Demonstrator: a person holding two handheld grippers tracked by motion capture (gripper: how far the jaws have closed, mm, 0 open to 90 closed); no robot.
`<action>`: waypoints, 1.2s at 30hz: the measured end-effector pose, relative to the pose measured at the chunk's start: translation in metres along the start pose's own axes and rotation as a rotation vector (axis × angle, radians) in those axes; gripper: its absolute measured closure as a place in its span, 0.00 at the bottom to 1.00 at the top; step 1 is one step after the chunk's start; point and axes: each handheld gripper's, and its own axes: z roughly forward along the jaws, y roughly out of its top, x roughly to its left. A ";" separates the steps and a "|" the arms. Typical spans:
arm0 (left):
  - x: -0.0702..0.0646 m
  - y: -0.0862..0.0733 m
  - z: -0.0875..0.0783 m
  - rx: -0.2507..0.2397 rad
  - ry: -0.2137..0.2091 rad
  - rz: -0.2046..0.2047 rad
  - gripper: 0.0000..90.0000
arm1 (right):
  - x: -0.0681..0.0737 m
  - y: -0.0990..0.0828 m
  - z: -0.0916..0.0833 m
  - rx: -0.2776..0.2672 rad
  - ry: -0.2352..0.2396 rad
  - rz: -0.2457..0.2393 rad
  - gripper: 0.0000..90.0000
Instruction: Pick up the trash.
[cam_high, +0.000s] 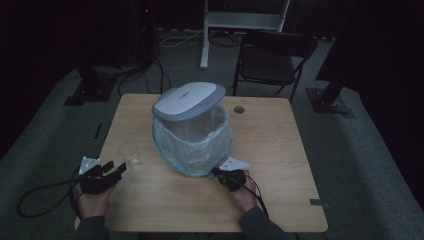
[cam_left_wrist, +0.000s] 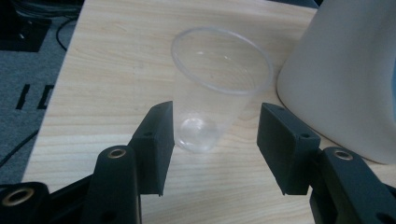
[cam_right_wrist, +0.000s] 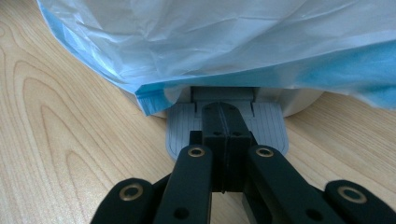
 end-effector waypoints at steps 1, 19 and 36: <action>0.001 0.001 0.000 -0.007 0.001 -0.003 0.52 | 0.000 0.000 0.000 0.000 0.001 -0.001 1.00; 0.007 0.033 0.019 -0.005 0.040 0.006 0.54 | 0.000 0.000 0.000 -0.002 0.004 0.004 1.00; 0.016 0.007 0.007 0.027 0.020 -0.064 0.70 | 0.000 0.000 0.000 -0.003 -0.001 0.000 1.00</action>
